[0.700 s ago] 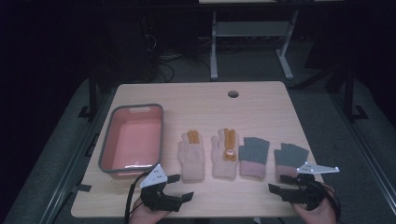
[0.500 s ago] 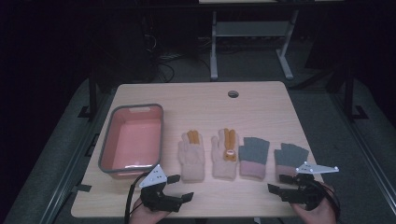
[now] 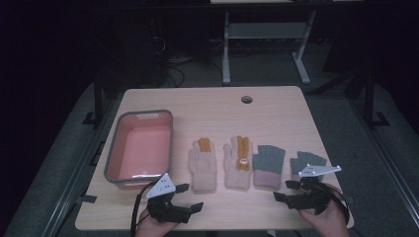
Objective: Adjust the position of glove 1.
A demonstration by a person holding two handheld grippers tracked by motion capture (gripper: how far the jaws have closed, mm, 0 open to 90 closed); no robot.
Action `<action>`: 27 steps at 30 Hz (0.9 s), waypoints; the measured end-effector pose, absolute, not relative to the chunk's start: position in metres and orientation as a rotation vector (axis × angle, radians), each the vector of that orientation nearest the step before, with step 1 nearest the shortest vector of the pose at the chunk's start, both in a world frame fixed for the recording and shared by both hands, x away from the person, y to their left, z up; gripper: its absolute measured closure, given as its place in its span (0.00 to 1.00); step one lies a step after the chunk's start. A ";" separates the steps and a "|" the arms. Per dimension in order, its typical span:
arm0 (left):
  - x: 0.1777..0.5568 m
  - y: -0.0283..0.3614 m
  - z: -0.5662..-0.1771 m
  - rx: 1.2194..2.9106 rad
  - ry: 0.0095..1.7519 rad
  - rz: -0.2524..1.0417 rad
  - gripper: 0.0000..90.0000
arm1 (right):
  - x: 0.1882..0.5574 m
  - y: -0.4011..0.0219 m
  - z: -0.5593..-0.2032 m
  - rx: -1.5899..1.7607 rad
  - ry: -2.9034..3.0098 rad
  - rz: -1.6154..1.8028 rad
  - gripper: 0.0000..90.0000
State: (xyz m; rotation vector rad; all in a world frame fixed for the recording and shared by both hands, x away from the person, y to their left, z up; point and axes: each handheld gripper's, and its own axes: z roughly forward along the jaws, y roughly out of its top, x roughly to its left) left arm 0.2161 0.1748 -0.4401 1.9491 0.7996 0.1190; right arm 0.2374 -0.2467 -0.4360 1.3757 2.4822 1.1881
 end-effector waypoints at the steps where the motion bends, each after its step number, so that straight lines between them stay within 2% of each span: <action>1: 0.216 0.175 -0.440 1.954 0.797 0.118 0.20 | 0.241 -0.241 -0.434 1.361 2.501 1.179 0.31; 27: 0.211 0.170 -0.440 1.973 0.774 0.124 0.19 | 0.294 -0.180 -0.404 1.153 2.705 1.000 0.36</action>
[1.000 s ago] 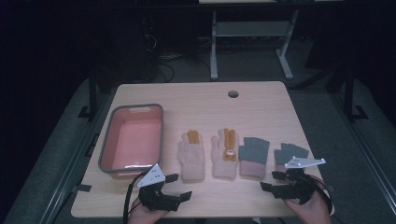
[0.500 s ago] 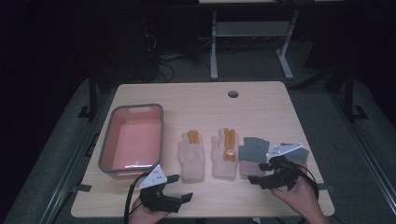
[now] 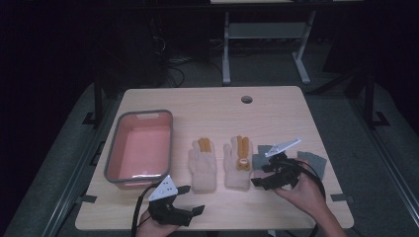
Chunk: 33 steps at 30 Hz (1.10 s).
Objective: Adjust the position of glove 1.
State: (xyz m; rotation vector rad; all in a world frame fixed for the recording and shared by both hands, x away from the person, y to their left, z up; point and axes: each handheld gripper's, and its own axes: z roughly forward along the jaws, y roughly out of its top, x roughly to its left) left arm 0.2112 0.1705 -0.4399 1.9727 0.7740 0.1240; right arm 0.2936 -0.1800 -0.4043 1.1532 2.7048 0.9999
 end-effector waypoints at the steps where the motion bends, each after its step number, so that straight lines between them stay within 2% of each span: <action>1: 0.211 0.170 -0.440 1.973 0.774 0.124 0.19 | 0.294 -0.180 -0.404 1.153 2.705 1.000 0.36; 25: 0.213 0.176 -0.436 1.946 0.786 0.127 0.19 | 0.347 -0.135 -0.409 1.079 2.769 0.872 0.39; 33: 0.213 0.177 -0.436 1.947 0.788 0.128 0.19 | 0.360 -0.125 -0.424 1.085 2.785 0.770 0.43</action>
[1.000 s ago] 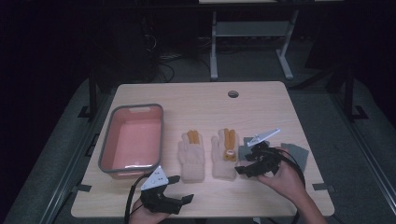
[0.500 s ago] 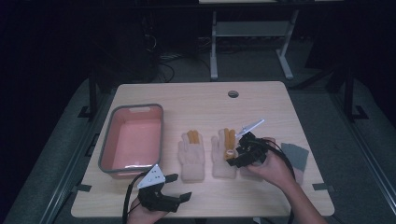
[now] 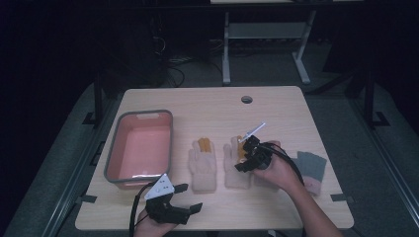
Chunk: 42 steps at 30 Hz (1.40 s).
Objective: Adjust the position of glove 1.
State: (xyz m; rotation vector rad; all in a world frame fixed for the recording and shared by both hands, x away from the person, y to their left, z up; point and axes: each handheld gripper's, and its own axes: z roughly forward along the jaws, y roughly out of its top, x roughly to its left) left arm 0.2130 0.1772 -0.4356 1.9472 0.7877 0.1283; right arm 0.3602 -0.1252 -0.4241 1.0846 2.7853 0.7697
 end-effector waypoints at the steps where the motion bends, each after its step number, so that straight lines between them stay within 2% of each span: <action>1: 0.213 0.177 -0.436 1.949 0.788 0.128 0.19 | 0.362 -0.123 -0.427 1.088 2.782 0.745 0.45; 16: 0.214 0.178 -0.436 1.943 0.793 0.133 0.19 | 0.363 -0.112 -0.437 1.055 2.740 0.599 0.64; 17: 0.213 0.178 -0.436 1.941 0.794 0.132 0.19 | 0.363 -0.112 -0.437 1.055 2.738 0.601 0.68; 20: 0.214 0.178 -0.436 1.942 0.795 0.133 0.19 | 0.364 -0.114 -0.435 1.057 2.740 0.608 0.72; 42: 0.215 0.180 -0.436 1.937 0.807 0.133 0.19 | 0.355 -0.112 -0.400 0.967 2.758 0.714 0.76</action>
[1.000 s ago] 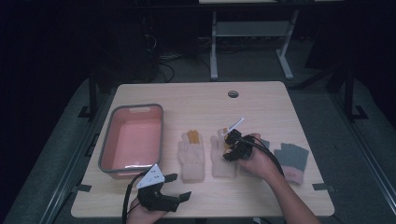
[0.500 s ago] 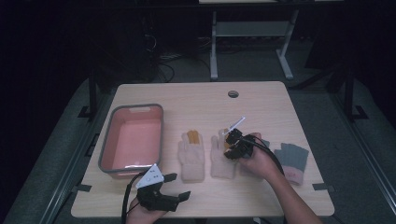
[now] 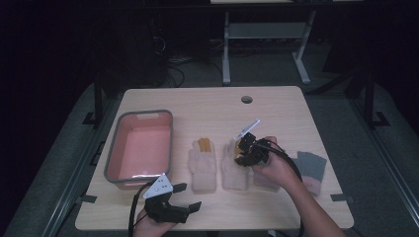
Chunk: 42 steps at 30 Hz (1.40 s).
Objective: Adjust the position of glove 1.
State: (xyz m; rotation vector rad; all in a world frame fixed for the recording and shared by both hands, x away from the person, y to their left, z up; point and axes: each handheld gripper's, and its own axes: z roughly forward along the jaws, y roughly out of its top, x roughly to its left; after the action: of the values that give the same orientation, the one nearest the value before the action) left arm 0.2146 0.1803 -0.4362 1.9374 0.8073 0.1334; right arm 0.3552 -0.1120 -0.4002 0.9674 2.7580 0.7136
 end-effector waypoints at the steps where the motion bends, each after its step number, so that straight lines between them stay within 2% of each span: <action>1: 0.215 0.180 -0.436 1.930 0.811 0.133 0.19 | 0.355 -0.111 -0.396 0.954 2.759 0.720 0.76; 18: 0.215 0.183 -0.435 1.920 0.819 0.133 0.19 | 0.357 -0.094 -0.367 0.862 2.767 0.787 0.76; 23: 0.215 0.184 -0.435 1.923 0.818 0.134 0.19 | 0.357 -0.077 -0.363 0.806 2.787 0.815 0.76; 42: 0.215 0.185 -0.435 1.920 0.829 0.129 0.19 | 0.365 -0.030 -0.372 0.709 2.868 0.843 0.76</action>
State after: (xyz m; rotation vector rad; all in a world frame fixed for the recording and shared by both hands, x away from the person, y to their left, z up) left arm 0.2147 0.1848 -0.4351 1.9203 0.8286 0.1293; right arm 0.3646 -0.0299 -0.3717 0.7094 2.8680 0.8431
